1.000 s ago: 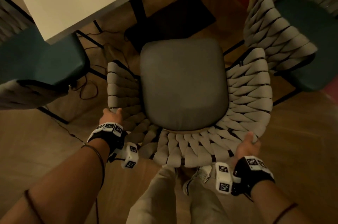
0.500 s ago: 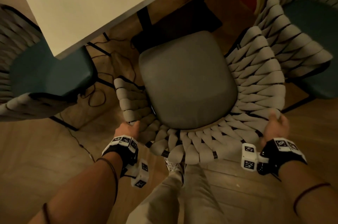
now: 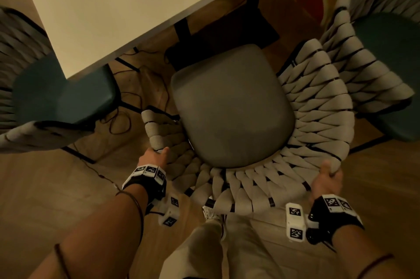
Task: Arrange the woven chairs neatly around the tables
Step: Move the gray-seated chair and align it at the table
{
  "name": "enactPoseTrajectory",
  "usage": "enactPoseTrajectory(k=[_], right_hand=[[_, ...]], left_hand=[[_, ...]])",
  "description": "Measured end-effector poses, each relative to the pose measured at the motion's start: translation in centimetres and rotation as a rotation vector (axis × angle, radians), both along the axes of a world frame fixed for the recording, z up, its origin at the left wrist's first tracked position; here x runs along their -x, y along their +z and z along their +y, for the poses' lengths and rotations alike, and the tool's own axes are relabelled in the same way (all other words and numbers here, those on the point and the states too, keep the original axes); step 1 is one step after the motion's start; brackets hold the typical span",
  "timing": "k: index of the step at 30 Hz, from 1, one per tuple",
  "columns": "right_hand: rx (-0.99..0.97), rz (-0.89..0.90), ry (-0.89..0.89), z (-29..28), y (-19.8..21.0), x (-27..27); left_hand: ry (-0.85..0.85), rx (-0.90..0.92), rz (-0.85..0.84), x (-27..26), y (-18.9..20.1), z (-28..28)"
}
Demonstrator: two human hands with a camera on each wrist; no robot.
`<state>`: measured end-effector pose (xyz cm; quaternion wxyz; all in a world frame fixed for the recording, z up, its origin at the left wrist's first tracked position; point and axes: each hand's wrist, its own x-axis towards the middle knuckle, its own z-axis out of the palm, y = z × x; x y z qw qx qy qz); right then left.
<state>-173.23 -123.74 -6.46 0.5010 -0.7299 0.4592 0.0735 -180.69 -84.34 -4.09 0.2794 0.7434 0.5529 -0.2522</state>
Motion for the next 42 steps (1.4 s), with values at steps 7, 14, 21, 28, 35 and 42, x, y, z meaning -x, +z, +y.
enactPoseTrajectory(k=[7, 14, 21, 28, 35, 42], right_hand=[[0.007, 0.011, 0.008, -1.5, -0.9, -3.7], [0.028, 0.005, 0.036, -2.4, -0.8, -7.1], [0.012, 0.041, 0.064, -2.9, -0.8, -8.6], [0.025, 0.059, 0.088, -3.0, -0.9, -8.6], [0.040, 0.075, 0.078, -2.6, -0.8, -7.6], [0.033, 0.180, 0.064, -0.9, -1.1, -4.5]], left_hand=[[-0.015, 0.026, 0.005, -0.7, -0.3, -1.4], [-0.009, 0.057, 0.017, -1.5, -0.8, -2.4], [-0.021, 0.075, 0.031, -2.2, -1.0, -2.7], [-0.011, 0.090, 0.017, -2.1, -1.0, -2.9], [0.009, 0.102, -0.071, -1.4, -1.0, -2.9], [-0.014, 0.173, -0.136, -0.2, -0.5, -2.9]])
